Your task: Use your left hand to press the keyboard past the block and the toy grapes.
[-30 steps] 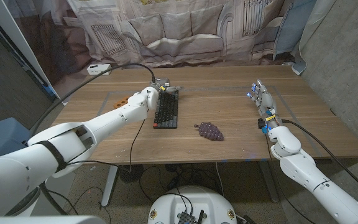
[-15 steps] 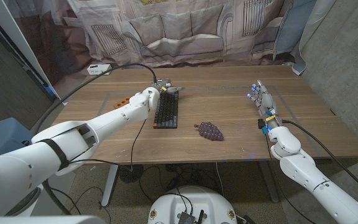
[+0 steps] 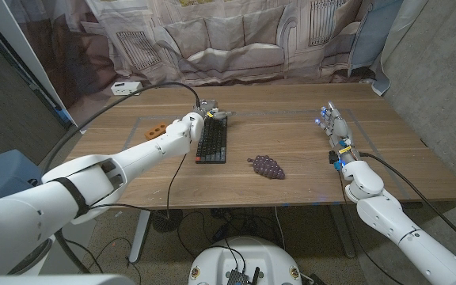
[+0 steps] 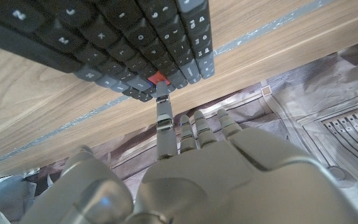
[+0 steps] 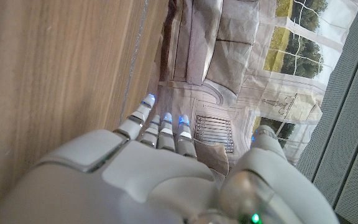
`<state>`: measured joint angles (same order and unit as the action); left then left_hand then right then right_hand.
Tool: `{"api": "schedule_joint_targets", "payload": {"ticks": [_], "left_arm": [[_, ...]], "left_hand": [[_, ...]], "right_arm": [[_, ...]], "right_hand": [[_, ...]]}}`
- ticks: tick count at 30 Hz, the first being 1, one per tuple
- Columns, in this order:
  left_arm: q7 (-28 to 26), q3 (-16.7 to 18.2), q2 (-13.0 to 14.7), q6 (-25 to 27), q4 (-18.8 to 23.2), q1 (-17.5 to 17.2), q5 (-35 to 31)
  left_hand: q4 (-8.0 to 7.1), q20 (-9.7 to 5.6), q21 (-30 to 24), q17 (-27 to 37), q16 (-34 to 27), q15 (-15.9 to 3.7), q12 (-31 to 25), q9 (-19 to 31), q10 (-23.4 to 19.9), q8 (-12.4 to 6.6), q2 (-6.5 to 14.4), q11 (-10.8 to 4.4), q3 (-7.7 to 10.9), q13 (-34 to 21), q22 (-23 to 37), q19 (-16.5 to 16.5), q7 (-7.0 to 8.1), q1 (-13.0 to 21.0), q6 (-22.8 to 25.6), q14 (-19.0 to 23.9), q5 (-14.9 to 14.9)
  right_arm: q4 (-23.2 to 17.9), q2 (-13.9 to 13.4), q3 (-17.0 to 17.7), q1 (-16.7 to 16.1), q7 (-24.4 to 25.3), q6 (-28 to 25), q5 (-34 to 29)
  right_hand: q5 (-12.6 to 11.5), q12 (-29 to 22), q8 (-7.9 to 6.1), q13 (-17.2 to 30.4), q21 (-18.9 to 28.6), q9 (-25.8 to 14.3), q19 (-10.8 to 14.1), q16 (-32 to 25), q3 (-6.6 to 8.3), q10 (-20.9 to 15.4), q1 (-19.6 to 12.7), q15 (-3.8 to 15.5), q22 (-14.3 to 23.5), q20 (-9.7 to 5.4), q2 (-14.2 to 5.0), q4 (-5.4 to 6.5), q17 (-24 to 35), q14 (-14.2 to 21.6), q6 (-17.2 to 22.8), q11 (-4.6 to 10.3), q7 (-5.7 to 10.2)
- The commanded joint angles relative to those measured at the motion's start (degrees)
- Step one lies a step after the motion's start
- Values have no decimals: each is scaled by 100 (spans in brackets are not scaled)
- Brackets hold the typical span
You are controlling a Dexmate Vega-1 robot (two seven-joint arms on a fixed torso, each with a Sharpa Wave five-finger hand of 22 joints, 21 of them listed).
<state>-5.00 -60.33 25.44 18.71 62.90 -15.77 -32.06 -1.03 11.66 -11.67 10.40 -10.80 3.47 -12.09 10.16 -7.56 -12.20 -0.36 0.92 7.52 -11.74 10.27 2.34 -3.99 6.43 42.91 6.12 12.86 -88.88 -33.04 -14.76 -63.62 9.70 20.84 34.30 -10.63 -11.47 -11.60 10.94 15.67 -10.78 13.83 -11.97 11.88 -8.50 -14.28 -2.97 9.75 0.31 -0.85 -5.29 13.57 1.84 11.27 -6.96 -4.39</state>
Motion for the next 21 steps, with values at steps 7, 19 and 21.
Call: {"api": "schedule_joint_targets", "payload": {"ticks": [7, 19, 21], "left_arm": [[43, 10, 81, 169, 185, -102, 14], [-8, 96, 198, 262, 472, -183, -27], [-4, 107, 207, 273, 500, -190, -33]], "left_hand": [[8, 4, 4, 17, -17, -13, -23, 42, -39, 16, 59, -15, -2, -3, 30, 19, -24, 10, 77, 8, 7], [19, -67, 1, 15, -28, -136, -48, 44, -94, 12, 74, 22, -5, -1, 30, 6, -24, 30, 136, 39, 4], [20, -64, 1, 14, -27, -140, -51, 44, -100, 14, 75, 19, -5, -1, 30, 5, -28, 32, 137, 39, 4]], "right_arm": [[6, -12, 10, -21, -27, -33, 57], [-18, -30, 22, -36, -9, -18, 30], [-22, -35, 23, -36, -16, -14, 27]], "right_hand": [[-1, -18, 12, 15, -25, -12, 55, -12, -26, -55, -4, -14, 7, -18, -58, -18, -5, 37, 42, -3, -1], [0, -15, 14, 15, -49, -12, 64, -13, -33, -54, 4, -17, 7, -22, -65, -21, -13, 42, 45, -15, -8], [0, -15, 15, 15, -54, -12, 67, -13, -34, -55, 4, -17, 8, -23, -66, -23, -15, 41, 46, -18, -7]]}}
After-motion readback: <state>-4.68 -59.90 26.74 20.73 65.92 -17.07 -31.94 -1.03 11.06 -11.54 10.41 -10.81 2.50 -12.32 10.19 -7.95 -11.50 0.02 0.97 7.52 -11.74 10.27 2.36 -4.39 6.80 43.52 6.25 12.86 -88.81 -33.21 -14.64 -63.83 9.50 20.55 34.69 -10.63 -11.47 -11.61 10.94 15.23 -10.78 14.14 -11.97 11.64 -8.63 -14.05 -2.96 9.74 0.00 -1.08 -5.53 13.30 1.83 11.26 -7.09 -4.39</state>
